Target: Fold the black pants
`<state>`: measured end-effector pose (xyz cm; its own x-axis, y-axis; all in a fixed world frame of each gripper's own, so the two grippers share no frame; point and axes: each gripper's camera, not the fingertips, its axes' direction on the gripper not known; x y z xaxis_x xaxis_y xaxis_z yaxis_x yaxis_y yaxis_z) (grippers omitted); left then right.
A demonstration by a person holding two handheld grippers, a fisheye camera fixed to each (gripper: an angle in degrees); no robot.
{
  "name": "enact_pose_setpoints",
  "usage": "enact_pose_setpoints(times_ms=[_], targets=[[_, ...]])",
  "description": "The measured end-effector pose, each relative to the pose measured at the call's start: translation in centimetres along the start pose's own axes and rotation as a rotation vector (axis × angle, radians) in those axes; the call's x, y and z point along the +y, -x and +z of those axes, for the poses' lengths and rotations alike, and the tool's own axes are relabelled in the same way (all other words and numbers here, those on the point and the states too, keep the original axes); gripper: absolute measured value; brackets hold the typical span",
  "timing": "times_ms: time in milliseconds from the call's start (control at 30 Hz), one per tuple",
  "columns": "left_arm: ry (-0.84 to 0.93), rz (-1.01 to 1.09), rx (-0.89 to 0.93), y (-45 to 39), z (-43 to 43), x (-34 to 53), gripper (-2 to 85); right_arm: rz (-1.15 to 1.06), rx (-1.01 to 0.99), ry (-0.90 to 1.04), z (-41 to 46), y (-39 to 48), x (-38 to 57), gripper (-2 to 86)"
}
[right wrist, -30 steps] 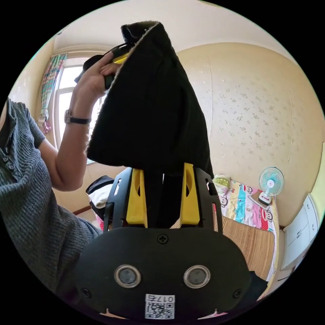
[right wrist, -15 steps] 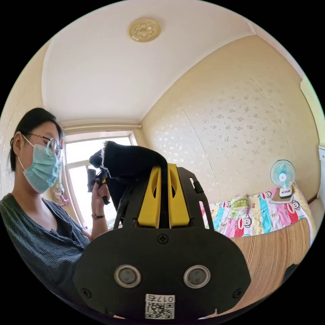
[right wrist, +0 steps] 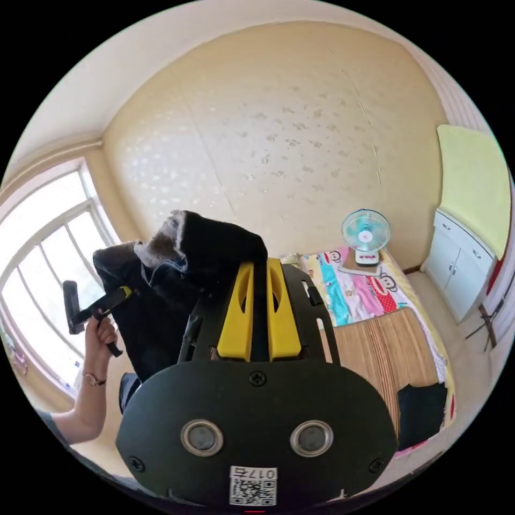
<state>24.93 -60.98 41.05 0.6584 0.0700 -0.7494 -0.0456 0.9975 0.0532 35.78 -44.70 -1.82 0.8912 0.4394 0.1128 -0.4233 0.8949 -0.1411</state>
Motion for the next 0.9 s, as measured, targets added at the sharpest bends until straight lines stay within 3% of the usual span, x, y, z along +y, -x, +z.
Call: enact_pose_setpoints(times_ms=[100,167,267,400,533,667,900], targets=[[0.139,-0.158,-0.101,10.8,6.8,-1.2,5.4,0.070,0.153,0.162,9.2,-2.1,-2.8,5.4],[0.172,-0.208,-0.035,16.3,8.4,1.9,5.2,0.070,0.162,0.253,14.4,-4.0,-0.1,5.0],[0.315,-0.215,-0.045,23.3,10.4,11.8,5.6,0.060,0.059,0.414,20.1,-8.0,7.3,4.8],[0.701,-0.222,-0.018,31.0,14.4,31.1,7.2,0.115,-0.034,0.719,25.8,-13.9,19.1,4.3],[0.909,-0.352,0.149,34.6,16.0,45.8,9.4,0.309,-0.083,0.918,27.2,-18.5,29.6,5.0],[1.050,-0.432,0.386,34.7,18.7,56.7,11.7,0.601,-0.133,0.934,24.9,-20.9,34.9,5.1],[1.351,-0.145,0.348,32.5,22.4,62.8,10.8,0.814,-0.087,0.943,20.2,-22.3,36.0,4.0]])
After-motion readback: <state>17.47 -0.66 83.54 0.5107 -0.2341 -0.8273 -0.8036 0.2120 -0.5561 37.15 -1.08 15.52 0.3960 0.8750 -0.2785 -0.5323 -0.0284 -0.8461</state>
